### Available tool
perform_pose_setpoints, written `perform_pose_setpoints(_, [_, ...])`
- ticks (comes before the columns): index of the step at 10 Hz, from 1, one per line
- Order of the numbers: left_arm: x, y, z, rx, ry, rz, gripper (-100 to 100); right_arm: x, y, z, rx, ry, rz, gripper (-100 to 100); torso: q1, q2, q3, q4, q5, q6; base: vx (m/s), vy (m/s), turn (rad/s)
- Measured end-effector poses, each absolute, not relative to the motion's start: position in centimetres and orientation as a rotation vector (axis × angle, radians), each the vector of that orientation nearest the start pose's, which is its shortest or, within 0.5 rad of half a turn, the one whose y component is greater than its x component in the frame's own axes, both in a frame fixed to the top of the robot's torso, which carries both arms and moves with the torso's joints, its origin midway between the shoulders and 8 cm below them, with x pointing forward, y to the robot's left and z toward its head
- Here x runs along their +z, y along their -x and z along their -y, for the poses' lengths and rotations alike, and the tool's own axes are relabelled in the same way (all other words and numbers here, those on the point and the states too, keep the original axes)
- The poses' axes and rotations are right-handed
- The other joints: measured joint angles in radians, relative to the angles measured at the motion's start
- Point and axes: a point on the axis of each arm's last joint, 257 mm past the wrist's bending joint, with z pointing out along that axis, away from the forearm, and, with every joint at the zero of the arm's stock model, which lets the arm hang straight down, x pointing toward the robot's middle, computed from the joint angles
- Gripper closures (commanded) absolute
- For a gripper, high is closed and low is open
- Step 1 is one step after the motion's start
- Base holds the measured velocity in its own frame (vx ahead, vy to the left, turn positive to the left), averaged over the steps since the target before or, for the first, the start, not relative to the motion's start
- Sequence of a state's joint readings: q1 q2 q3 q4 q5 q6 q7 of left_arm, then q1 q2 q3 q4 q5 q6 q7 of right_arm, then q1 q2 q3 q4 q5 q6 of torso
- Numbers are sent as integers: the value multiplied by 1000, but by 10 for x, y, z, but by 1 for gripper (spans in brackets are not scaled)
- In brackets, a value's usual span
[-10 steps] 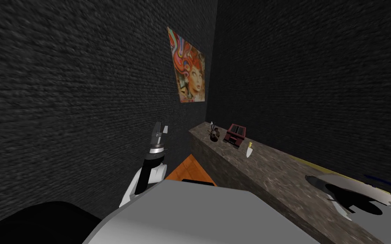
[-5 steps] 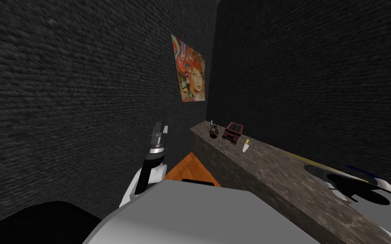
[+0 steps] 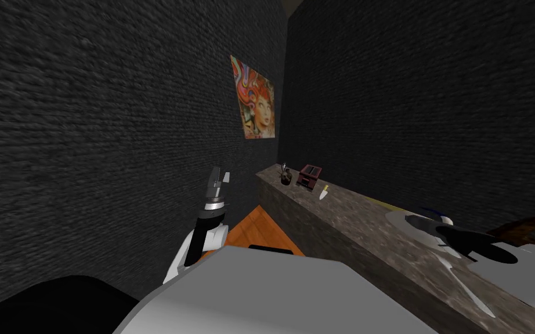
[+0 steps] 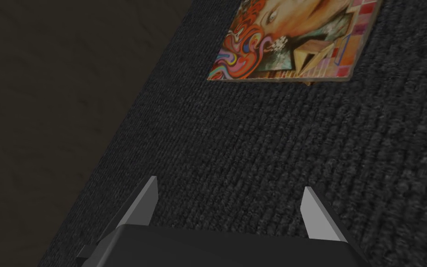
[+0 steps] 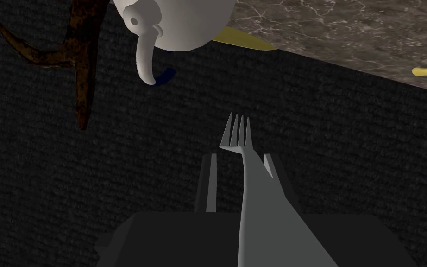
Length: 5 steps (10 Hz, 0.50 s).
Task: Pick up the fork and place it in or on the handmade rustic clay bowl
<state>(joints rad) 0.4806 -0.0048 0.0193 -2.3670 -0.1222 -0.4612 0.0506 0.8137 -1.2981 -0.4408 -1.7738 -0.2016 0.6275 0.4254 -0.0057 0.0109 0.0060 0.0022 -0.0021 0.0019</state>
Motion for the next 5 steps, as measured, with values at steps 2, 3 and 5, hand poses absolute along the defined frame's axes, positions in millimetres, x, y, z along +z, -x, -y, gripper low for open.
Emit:
perform_pose_setpoints(2, [61, -334, -267, -1268, 552, -619, 0, -150, -305, 720, -688, -578, -2042, 100, -5, 0, 0, 0, -2, 1, -93, -167, -162])
perform_pose_setpoints(3, [61, -334, -267, -1268, 552, -619, 0, -153, -305, 717, -679, -589, -2056, 100, -5, -1, -1, 0, -2, 1, -52, -155, -125])
perform_pose_setpoints(5, [61, -334, -267, -1268, 552, -619, 0, -160, -307, 709, -657, -611, -2081, 100, -4, -5, -2, -1, -2, 1, -36, -134, -151])
